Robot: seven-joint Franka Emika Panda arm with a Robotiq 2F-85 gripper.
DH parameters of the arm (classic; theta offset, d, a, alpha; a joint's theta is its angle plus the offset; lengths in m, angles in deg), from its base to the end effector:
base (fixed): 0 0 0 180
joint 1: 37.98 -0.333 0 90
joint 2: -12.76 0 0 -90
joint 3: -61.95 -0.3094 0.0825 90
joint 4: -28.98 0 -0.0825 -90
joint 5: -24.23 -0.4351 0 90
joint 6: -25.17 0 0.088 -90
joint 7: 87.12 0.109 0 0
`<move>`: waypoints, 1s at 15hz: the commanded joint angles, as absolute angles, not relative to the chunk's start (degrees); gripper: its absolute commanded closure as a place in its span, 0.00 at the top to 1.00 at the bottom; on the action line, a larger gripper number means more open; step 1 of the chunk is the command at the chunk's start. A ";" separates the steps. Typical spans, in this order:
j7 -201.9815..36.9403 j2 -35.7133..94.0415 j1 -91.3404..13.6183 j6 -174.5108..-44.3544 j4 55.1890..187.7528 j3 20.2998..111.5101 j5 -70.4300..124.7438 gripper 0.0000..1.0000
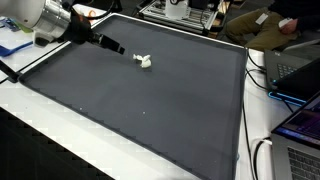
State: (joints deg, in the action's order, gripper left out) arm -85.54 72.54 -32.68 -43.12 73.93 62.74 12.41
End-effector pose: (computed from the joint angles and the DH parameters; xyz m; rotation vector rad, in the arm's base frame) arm 0.7563 -0.0489 0.2491 -2.7766 0.1636 0.9041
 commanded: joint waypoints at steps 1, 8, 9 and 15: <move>-82.51 73.15 -32.92 -41.53 73.59 63.11 12.09 1.00; -77.16 77.51 -32.36 -38.41 71.69 62.26 9.30 1.00; -76.44 78.03 -32.17 -39.32 71.58 62.39 8.86 1.00; -74.81 81.24 -31.16 -38.86 69.31 62.79 8.90 1.00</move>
State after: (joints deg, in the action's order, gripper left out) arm -76.70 78.26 -31.92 -39.87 73.18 62.84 9.75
